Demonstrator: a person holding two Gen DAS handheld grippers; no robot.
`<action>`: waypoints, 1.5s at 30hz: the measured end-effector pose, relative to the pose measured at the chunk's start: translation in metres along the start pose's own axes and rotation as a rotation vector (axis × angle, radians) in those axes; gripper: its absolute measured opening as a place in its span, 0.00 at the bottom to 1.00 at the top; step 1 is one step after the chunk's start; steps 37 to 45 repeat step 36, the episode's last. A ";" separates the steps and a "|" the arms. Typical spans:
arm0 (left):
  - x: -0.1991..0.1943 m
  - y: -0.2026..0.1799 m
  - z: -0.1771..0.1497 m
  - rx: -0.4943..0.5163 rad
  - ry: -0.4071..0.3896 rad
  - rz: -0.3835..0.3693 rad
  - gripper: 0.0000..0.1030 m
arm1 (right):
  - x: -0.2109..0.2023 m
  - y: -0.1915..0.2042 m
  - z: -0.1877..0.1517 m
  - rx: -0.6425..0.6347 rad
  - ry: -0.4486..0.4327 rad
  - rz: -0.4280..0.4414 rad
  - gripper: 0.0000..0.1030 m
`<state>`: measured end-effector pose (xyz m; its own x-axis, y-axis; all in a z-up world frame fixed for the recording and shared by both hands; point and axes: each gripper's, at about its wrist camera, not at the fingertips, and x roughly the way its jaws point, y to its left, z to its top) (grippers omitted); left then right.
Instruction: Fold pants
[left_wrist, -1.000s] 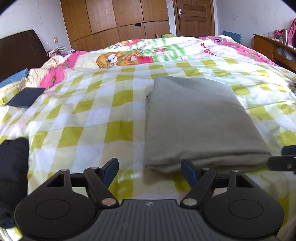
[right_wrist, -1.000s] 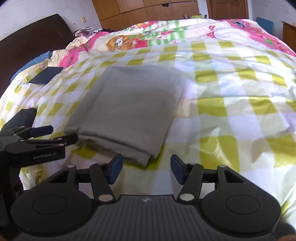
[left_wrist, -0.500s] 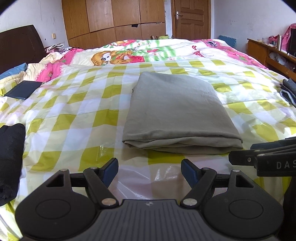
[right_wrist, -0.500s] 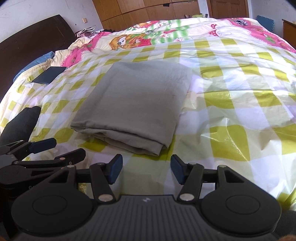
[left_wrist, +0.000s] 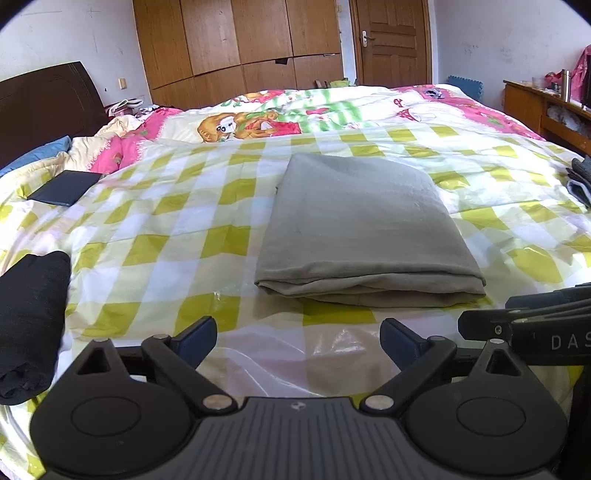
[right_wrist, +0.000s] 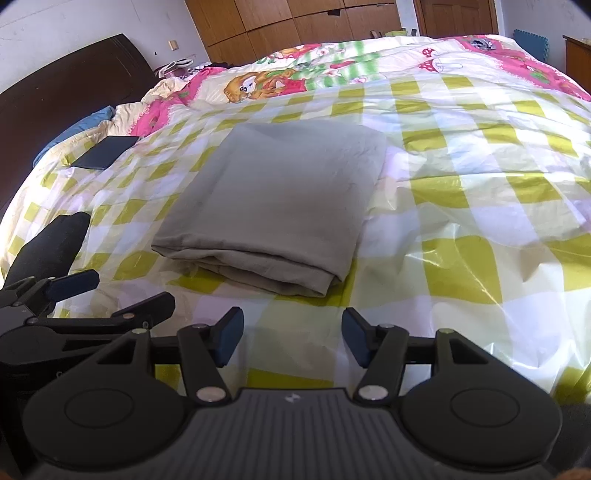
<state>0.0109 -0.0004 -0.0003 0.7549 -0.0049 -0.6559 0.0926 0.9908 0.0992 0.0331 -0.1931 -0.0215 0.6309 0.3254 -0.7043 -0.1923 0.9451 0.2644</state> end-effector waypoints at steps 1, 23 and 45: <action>0.000 0.001 0.000 -0.009 0.002 -0.007 1.00 | -0.001 0.000 0.000 0.000 -0.001 0.001 0.58; 0.003 0.004 -0.005 -0.036 0.031 -0.015 1.00 | 0.001 0.005 -0.006 -0.030 0.014 -0.033 0.63; 0.001 0.003 -0.006 -0.032 0.025 -0.012 1.00 | 0.001 0.006 -0.006 -0.030 0.014 -0.034 0.63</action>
